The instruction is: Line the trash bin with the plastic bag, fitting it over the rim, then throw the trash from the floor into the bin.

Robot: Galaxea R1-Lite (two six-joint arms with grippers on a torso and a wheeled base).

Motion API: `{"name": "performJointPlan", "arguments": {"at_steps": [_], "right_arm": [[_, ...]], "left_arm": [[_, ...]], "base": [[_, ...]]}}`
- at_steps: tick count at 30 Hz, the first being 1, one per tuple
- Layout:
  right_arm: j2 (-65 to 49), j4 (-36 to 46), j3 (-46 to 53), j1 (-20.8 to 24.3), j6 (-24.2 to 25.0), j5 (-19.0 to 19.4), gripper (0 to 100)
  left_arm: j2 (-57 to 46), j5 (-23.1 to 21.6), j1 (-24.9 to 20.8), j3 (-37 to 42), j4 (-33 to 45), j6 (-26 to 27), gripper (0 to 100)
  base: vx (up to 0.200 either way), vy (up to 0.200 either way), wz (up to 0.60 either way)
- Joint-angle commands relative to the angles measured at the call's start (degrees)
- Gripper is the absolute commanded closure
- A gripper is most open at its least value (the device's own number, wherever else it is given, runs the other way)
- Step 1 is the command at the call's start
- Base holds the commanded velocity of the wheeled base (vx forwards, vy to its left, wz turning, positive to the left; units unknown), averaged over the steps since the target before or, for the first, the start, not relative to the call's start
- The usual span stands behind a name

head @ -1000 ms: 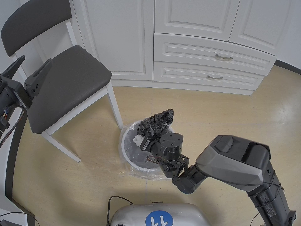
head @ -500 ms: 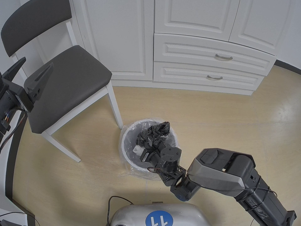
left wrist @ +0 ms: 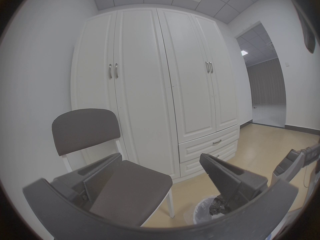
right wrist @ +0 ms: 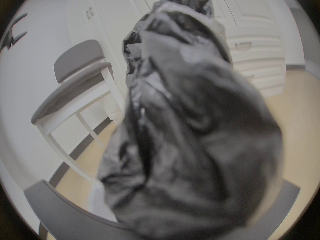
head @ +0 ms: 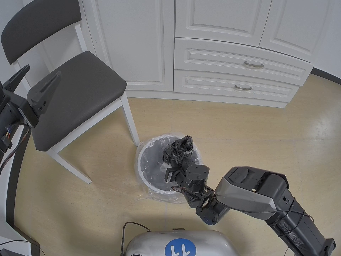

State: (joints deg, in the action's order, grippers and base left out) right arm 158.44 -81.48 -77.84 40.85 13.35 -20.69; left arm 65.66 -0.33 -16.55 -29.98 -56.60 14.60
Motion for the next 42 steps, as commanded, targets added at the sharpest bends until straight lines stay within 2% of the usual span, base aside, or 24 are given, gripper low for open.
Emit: {"name": "performJointPlan", "arguments": {"at_steps": [1, 6, 13, 20, 42], "right_arm": [[0.2, -0.2, -0.2, -1.2, -3.3, -1.5, 100], [0.3, 0.0, 0.5, -1.2, -4.6, -1.8, 100], [1.7, -2.5, -0.8, 0.5, -3.4, -1.0, 100], [3.6, -2.0, -6.5, 2.2, -1.3, -0.8, 100], [9.4, 7.3, -25.7, -0.4, 3.3, -1.0, 100]], "left_arm": [[0.2, 0.0, 0.0, 0.0, 0.0, 0.0, 0], [0.1, 0.0, -0.1, 0.1, 0.0, 0.0, 0], [0.2, 0.0, -0.1, 0.0, 0.0, 0.0, 0], [0.5, 0.0, -0.1, 0.1, 0.4, 0.1, 0], [1.4, 0.1, -1.2, 0.0, 0.4, 0.0, 0]], "base": [[0.0, 0.0, 0.0], [0.0, 0.0, 0.0], [0.0, 0.0, 0.0], [0.0, 0.0, 0.0], [0.0, 0.0, 0.0]]}}
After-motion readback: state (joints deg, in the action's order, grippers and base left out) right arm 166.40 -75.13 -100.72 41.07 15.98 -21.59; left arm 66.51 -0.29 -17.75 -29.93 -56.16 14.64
